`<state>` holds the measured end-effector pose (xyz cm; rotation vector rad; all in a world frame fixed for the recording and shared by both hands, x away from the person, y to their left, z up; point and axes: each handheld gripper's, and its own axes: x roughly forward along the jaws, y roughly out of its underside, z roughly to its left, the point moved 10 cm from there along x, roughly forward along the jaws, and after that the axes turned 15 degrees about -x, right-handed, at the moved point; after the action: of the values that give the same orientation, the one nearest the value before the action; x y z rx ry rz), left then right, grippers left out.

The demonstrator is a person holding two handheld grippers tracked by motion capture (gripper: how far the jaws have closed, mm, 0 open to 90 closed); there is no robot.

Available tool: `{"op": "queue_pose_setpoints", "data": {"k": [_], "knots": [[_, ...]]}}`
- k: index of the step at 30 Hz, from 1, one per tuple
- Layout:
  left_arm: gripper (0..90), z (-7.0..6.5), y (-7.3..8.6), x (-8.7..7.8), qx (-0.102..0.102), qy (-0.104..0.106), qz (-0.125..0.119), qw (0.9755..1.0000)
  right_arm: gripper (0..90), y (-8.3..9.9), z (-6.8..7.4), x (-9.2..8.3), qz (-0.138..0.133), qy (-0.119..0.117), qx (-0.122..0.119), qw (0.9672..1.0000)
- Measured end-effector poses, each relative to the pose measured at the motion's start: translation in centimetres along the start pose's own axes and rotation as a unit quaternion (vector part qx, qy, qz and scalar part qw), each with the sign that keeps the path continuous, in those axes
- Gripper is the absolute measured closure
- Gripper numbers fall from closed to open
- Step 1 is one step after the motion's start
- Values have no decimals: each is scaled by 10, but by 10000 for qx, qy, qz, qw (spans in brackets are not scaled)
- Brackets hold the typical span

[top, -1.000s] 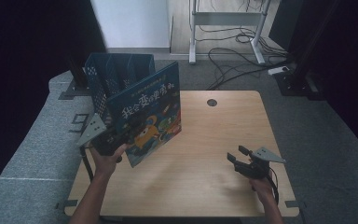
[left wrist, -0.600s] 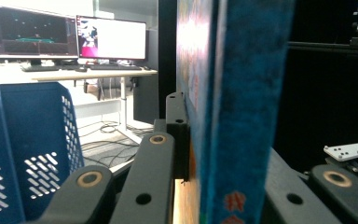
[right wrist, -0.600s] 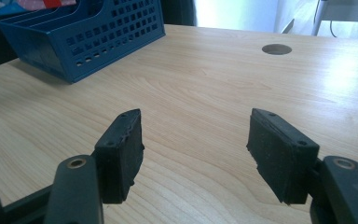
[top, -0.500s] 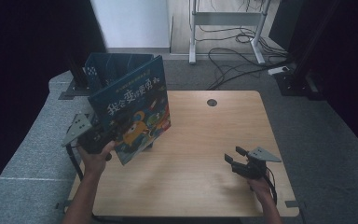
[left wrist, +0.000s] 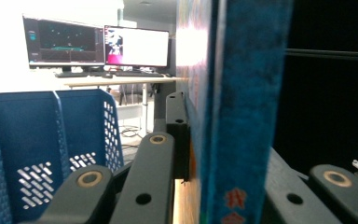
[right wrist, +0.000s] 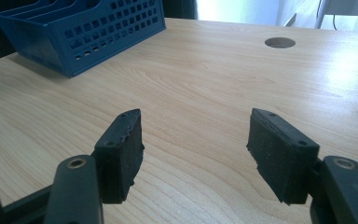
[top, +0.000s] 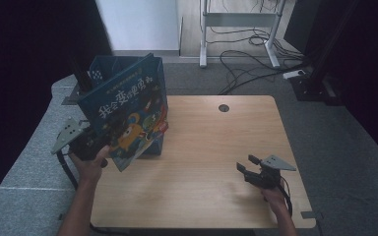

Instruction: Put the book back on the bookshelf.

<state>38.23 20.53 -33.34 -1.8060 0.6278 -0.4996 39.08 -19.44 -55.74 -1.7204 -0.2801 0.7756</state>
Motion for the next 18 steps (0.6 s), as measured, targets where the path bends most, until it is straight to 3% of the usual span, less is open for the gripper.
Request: {"op": "queue_pose_setpoints", "data": {"k": [18], "knots": [[827,24,-5,-6,-62,-339,-56,9994,346,3,0,1,54,5,-12,10000]]}}
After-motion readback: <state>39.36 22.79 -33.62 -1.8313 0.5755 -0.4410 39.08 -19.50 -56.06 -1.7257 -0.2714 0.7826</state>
